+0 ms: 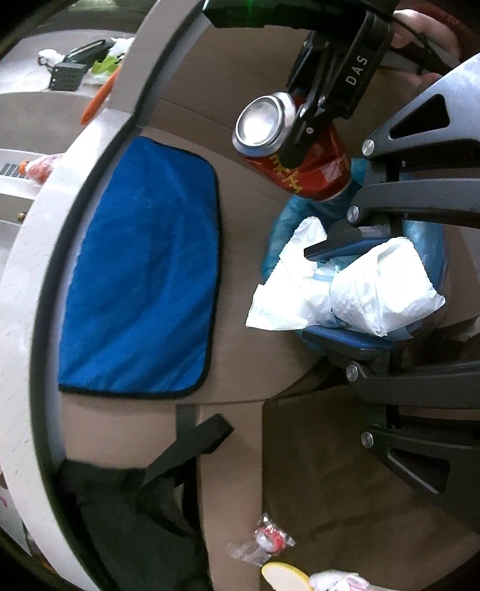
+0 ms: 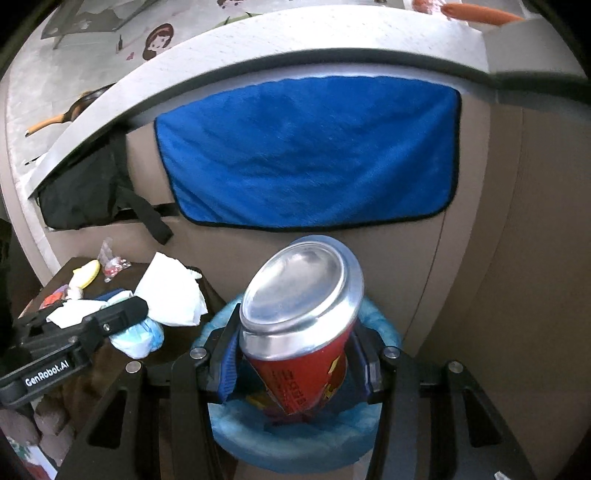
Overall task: Collect trash
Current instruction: 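Carry the red can and white tissues over the bin with both tools, then open both tools to drop the can and tissues into the bin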
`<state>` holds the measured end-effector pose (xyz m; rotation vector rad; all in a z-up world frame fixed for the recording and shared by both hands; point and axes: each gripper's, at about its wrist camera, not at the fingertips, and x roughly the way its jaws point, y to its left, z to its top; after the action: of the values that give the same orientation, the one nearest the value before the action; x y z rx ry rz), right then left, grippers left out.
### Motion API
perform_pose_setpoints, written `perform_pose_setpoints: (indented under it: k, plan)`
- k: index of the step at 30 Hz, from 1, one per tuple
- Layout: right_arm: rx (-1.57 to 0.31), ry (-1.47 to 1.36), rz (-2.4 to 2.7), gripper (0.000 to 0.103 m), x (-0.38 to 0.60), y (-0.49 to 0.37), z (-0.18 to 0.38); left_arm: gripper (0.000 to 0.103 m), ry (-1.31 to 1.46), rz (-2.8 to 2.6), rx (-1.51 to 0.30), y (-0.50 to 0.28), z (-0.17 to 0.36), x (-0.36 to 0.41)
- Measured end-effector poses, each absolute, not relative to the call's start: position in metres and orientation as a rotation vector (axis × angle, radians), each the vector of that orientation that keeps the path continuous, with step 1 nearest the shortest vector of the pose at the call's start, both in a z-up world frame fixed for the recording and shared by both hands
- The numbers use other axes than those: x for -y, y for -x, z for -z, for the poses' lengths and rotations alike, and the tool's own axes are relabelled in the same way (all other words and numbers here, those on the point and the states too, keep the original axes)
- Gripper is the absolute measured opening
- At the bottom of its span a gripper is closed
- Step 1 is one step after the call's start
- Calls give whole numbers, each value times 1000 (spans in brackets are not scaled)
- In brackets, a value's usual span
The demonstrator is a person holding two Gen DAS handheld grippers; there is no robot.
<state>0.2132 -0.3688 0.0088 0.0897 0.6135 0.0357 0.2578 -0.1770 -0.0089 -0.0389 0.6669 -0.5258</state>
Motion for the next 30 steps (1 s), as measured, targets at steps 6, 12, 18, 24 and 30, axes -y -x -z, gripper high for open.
perform_pose_setpoints:
  k: [6, 12, 18, 24, 30]
  plan:
    - [-625, -118, -38, 46, 376, -217, 2, 37, 5, 517, -672, -260, 19, 188]
    - [-635, -134, -44, 46, 380, -220, 10, 37, -1, 519, -685, -263, 24, 191]
    - [-643, -139, -52, 46, 381, -221, 17, 37, -8, 526, -693, -264, 29, 195]
    - [-653, -132, -52, 46, 380, -223, 21, 37, -14, 534, -708, -267, 33, 199]
    - [-656, -125, -43, 46, 381, -223, 24, 39, 2, 566, -734, -276, 41, 201]
